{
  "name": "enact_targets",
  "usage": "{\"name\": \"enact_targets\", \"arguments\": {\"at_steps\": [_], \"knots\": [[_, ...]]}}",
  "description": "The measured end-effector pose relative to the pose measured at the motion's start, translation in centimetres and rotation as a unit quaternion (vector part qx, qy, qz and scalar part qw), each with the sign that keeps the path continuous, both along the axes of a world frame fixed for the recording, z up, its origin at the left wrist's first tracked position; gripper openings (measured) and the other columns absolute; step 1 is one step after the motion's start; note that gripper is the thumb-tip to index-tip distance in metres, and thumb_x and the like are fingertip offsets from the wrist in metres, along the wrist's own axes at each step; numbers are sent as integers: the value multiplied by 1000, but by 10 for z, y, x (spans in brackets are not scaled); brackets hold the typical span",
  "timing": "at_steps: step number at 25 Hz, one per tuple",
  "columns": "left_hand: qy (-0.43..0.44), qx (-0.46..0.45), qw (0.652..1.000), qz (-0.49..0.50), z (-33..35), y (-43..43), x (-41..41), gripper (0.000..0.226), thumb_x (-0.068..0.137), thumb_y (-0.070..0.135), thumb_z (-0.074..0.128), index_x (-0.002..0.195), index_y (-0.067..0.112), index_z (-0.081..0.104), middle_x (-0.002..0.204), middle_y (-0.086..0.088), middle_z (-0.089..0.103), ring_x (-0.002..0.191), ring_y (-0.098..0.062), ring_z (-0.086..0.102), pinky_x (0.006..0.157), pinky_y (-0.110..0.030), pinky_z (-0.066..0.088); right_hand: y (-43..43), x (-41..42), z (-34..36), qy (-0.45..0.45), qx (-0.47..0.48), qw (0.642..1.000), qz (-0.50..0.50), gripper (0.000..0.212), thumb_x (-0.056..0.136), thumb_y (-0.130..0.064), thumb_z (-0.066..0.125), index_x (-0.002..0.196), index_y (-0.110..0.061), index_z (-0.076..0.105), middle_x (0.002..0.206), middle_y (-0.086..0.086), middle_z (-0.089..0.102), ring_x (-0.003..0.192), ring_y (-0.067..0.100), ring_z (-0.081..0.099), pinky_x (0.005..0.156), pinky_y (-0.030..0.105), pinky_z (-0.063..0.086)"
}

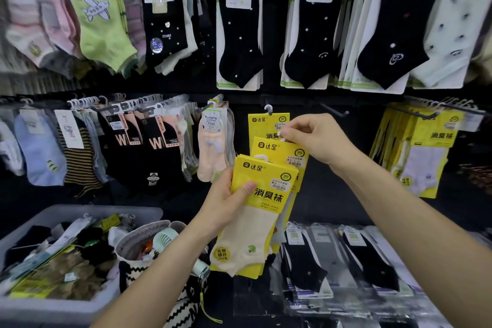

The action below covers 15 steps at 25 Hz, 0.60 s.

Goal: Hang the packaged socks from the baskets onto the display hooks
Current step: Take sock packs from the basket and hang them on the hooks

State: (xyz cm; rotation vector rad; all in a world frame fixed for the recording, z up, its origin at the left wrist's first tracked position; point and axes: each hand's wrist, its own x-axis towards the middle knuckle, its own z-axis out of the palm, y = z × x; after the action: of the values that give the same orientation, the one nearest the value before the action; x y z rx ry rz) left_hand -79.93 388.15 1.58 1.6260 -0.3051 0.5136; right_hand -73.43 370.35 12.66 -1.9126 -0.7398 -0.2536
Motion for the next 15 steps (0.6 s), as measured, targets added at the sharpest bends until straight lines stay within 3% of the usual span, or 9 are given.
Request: {"name": "enact_targets", "arguments": {"at_steps": [3,7,10,15], "knots": [[17,1,1000,-8,-2,-1,2,30,77,32,58,105,24,54,101,7,69,90,-6,68,75,-21,54,1,5,-6,21,30,999,-31,8,83,-17,68,77,-20,72,78,-10,68,72,3,64,67,17,53],[43,-29,999,5,-4,-4,12,27,86,25,57,111,15,56,108,-6,69,96,-19,68,82,-32,55,7,21,-7,49,82,993,-73,18,80,-13,71,68,-26,68,74,-8,69,74,7,65,73,25,54],[42,-76,996,25,-2,3,19,16,93,17,52,105,20,61,104,-3,71,94,-19,69,80,-31,56,15,41,5,41,106,987,-111,18,81,-14,70,68,-27,68,76,-7,69,82,12,65,77,31,54],[48,-89,993,66,2,25,25,12,92,16,54,100,21,60,100,-4,72,89,-20,70,76,-32,57,40,64,15,47,102,990,-88,18,81,-19,69,68,-30,70,78,-5,70,84,15,66,81,37,56]]}}
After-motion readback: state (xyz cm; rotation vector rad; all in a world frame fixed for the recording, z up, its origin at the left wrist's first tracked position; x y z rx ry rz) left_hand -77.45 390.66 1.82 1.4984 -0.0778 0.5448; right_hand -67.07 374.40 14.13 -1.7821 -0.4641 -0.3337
